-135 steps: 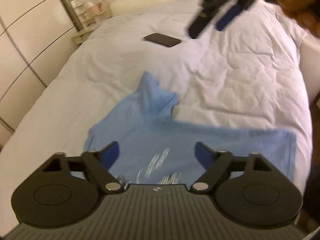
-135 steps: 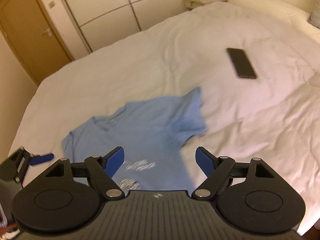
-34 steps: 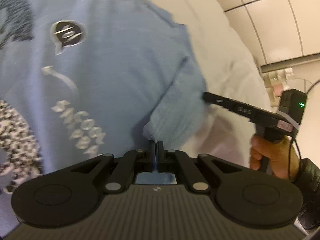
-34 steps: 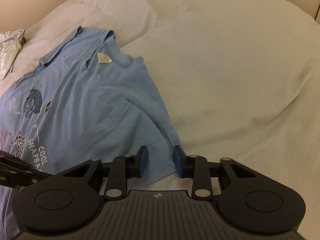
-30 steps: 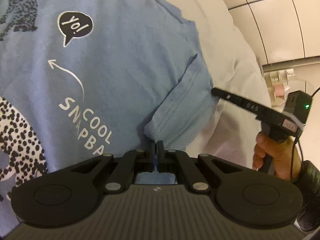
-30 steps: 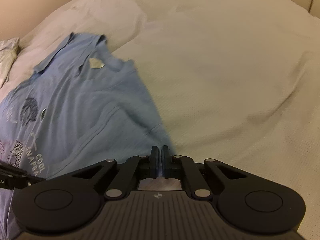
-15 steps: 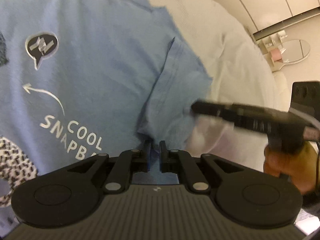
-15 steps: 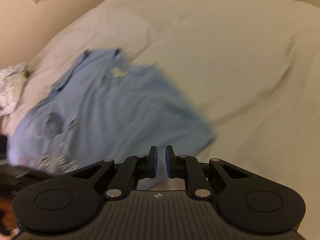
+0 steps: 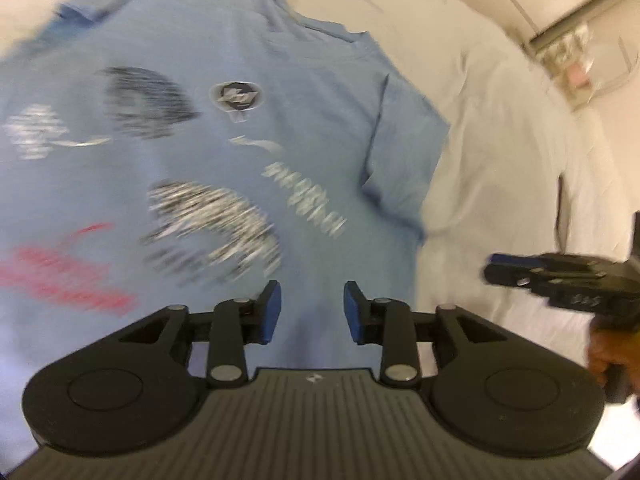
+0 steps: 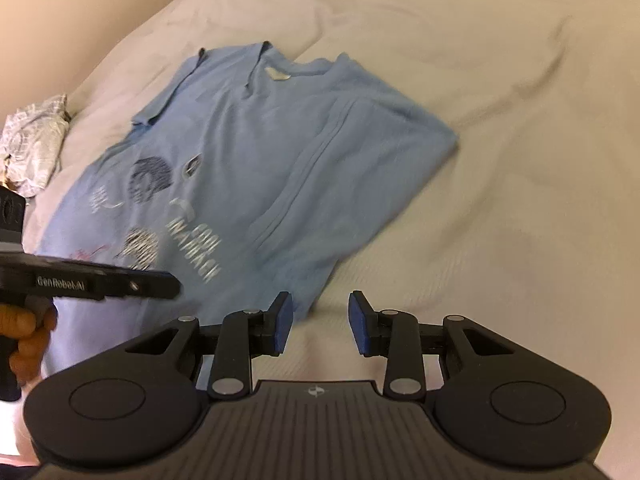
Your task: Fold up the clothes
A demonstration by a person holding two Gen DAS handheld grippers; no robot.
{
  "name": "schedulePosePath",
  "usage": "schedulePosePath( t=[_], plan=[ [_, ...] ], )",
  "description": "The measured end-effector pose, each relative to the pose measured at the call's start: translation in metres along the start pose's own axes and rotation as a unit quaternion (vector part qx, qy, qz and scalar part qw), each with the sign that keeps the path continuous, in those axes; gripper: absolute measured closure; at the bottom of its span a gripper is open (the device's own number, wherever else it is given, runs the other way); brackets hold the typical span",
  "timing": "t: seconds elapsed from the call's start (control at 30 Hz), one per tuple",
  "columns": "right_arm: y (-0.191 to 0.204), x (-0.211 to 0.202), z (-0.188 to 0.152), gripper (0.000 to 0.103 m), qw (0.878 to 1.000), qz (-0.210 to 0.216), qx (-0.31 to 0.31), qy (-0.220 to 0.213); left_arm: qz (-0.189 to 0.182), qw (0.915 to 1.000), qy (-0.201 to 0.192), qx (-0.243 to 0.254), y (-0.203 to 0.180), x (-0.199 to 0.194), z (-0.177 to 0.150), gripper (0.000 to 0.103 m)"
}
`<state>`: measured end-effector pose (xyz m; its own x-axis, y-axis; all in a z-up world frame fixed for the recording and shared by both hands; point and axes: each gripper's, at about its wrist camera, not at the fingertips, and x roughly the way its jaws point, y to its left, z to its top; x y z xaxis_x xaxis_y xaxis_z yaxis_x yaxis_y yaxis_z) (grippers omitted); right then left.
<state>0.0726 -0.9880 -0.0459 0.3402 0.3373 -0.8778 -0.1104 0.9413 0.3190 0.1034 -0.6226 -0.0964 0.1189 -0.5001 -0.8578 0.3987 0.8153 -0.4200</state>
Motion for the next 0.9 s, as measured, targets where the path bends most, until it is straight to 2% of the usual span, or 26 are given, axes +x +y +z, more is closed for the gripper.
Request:
schedulePosePath(
  t=[0.1,0.13,0.17,0.2,0.23,0.3,0.33,0.37,0.4,0.47,0.53,0.63,0.7,0.9],
  plan=[
    [0.022,-0.020,-0.030,0.067,1.000,0.001,0.006,-0.003,0.044,0.9984,0.000,0.034,0.005,-0.043,-0.026,0.058],
    [0.030,-0.027,-0.039,0.065,1.000,0.001,0.006,-0.005,0.060,0.9971,-0.003,0.046,0.005,-0.059,-0.036,0.051],
    [0.038,-0.035,-0.048,0.059,1.000,0.002,0.007,-0.007,0.070,0.9963,-0.007,0.050,0.006,-0.073,-0.046,0.047],
    [0.046,-0.042,-0.057,0.053,1.000,0.004,0.007,-0.010,0.079,0.9953,-0.012,0.055,0.007,-0.087,-0.055,0.037],
    [0.054,-0.049,-0.065,0.051,1.000,0.006,0.005,-0.012,0.089,0.9942,-0.017,0.059,0.007,-0.100,-0.064,0.031],
    [0.071,-0.062,-0.080,0.047,1.000,0.011,0.001,-0.017,0.101,0.9926,-0.027,0.061,0.010,-0.123,-0.079,0.028],
    [0.079,-0.067,-0.086,0.043,1.000,0.012,-0.005,-0.018,0.112,0.9911,-0.032,0.065,0.013,-0.135,-0.089,0.019],
    [0.089,-0.072,-0.092,0.033,1.000,0.007,-0.018,-0.021,0.122,0.9891,-0.040,0.072,0.013,-0.144,-0.095,0.010],
    [0.099,-0.077,-0.098,0.022,0.999,0.001,-0.032,-0.025,0.133,0.9868,-0.049,0.079,0.014,-0.153,-0.101,0.007],
    [0.118,-0.084,-0.108,0.014,0.998,-0.011,-0.062,-0.031,0.147,0.9826,-0.060,0.096,0.017,-0.168,-0.111,0.004],
    [0.135,-0.091,-0.116,0.014,0.995,-0.025,-0.086,-0.036,0.160,0.9775,-0.059,0.124,0.023,-0.179,-0.117,0.003],
    [0.152,-0.102,-0.125,0.014,0.995,-0.039,-0.075,-0.054,0.176,0.9642,-0.052,0.192,0.038,-0.190,-0.120,0.002],
    [0.164,-0.105,-0.130,0.013,0.995,-0.045,-0.064,-0.064,0.180,0.9547,-0.031,0.235,0.053,-0.192,-0.119,0.002],
    [0.207,-0.090,-0.146,0.013,0.996,-0.063,-0.015,-0.061,0.149,0.9309,0.007,0.333,0.115,-0.197,-0.113,0.002]
  ],
)
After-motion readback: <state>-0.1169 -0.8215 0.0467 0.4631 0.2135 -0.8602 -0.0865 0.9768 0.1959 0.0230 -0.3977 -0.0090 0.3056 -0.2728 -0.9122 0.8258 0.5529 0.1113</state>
